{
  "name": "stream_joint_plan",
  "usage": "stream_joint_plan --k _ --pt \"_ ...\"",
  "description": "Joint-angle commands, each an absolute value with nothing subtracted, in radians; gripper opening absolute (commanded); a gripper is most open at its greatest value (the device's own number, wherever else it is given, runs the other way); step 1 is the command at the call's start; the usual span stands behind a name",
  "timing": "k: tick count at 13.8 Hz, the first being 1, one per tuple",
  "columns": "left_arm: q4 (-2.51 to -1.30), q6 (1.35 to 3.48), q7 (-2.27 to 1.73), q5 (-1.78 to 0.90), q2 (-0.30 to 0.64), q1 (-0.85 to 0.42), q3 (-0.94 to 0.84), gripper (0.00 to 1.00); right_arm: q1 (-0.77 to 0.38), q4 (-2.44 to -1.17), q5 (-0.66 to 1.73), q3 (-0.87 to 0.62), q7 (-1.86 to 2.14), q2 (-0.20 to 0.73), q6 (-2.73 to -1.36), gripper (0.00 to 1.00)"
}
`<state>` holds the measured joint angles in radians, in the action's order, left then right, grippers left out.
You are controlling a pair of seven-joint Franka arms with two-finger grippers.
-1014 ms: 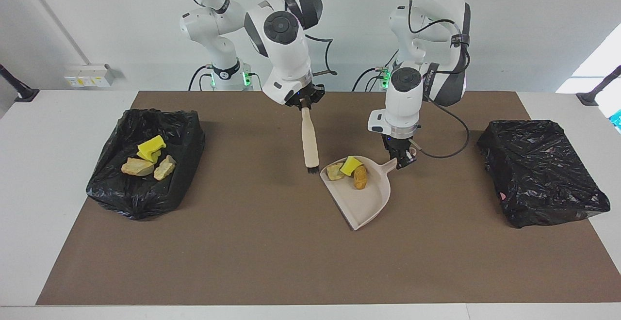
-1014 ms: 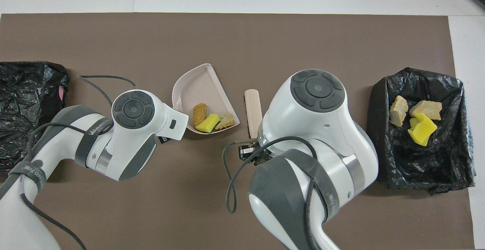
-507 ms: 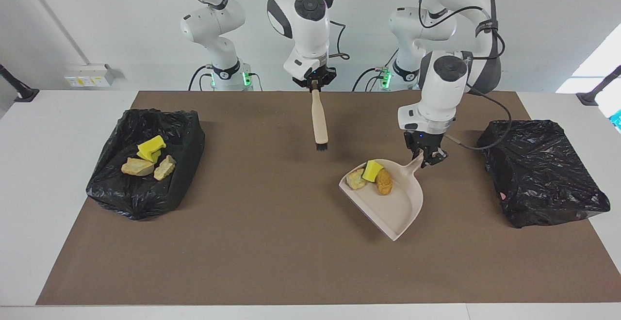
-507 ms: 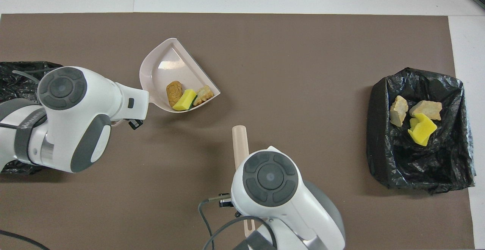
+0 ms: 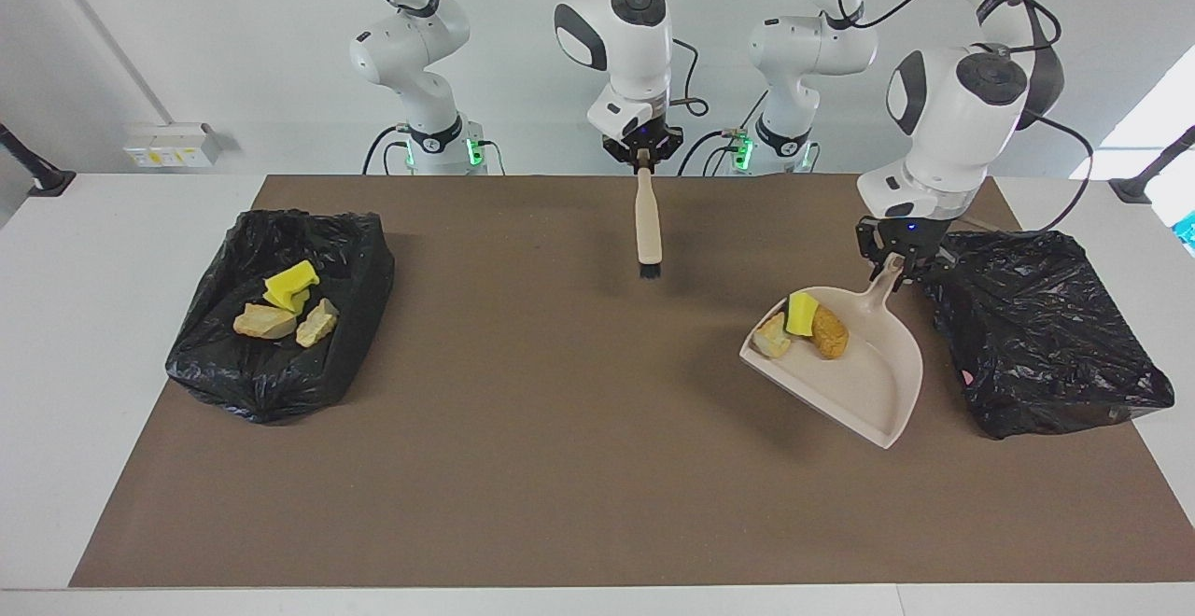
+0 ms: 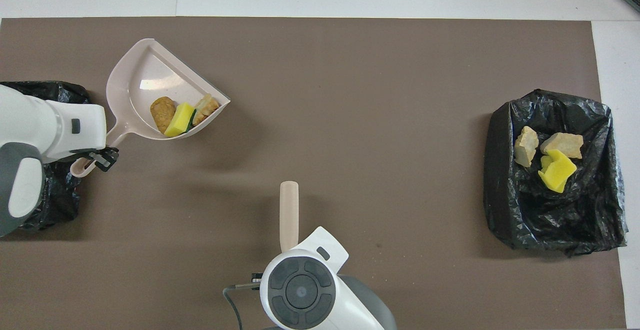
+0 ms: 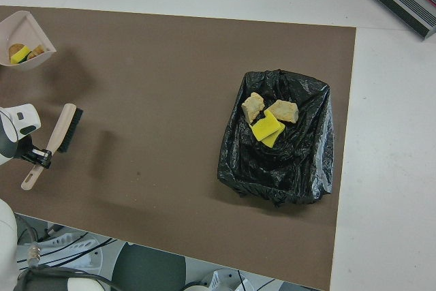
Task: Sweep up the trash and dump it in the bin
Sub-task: 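Carry the loaded dustpan over the nearer black bin with the left gripper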
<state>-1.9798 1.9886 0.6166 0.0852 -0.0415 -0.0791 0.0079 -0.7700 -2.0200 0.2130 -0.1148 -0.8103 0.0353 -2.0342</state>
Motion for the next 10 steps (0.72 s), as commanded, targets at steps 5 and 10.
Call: stream_joint_plan --k 5,10 --pt "-1.816 1.766 0.742 -0.035 -0.043 0.161 -0.002 0.0 -0.856 -2.02 0.112 -0.114 -0.894 0.179 -2.128 0.0" --pt "-1.781 1.756 0.938 -0.037 -0.038 0.394 0.008 0.0 -0.859 -1.999 0.107 -0.112 -0.897 0.181 -2.108 1.0"
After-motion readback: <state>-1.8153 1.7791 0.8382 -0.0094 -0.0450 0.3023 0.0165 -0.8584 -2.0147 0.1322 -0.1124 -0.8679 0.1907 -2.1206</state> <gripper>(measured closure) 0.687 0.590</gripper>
